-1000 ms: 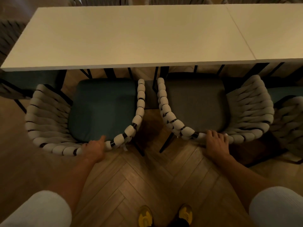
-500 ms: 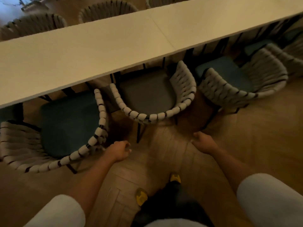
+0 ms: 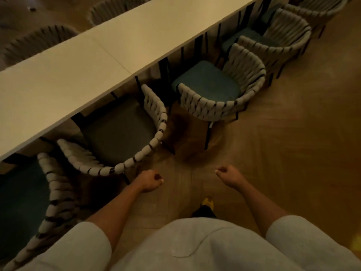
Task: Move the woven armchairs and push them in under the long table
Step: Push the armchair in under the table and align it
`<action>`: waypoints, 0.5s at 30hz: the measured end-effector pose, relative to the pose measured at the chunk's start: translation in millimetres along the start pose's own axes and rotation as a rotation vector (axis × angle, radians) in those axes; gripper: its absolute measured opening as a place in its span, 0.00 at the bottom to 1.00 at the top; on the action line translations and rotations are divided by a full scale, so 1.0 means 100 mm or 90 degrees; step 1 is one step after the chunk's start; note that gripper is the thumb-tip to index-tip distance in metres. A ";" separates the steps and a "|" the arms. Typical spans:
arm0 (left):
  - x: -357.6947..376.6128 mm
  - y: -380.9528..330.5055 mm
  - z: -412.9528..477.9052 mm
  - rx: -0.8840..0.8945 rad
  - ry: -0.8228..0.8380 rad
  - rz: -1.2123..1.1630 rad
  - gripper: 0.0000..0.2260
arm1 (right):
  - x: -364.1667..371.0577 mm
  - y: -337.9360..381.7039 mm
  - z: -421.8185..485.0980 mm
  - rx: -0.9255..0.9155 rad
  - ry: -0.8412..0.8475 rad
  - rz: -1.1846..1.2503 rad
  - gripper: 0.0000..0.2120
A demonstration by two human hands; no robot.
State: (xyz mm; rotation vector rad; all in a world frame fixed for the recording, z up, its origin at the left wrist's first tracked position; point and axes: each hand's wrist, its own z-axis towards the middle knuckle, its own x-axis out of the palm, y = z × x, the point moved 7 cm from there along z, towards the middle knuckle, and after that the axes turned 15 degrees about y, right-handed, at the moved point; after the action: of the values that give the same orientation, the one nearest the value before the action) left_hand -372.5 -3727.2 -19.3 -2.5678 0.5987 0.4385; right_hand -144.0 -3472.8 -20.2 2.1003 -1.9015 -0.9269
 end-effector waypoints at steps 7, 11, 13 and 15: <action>-0.31 -1.19 0.76 0.058 0.009 -0.103 0.12 | -1.15 -0.65 0.31 0.022 -0.047 0.084 0.13; -0.59 -1.62 1.11 0.068 0.015 -0.163 0.12 | -1.70 -1.01 0.76 0.025 -0.057 0.130 0.12; -0.74 -1.77 1.29 0.067 0.015 -0.191 0.12 | -1.93 -1.00 0.92 0.022 -0.067 0.148 0.12; -0.88 -1.90 1.45 0.070 0.016 -0.210 0.13 | -2.14 -0.89 1.04 0.023 -0.066 0.167 0.11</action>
State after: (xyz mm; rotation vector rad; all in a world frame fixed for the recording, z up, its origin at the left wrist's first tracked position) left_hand -385.1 -3473.2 -36.9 -2.5051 0.1936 0.2537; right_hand -124.8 -3226.1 -76.6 1.7940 -2.1930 -0.9642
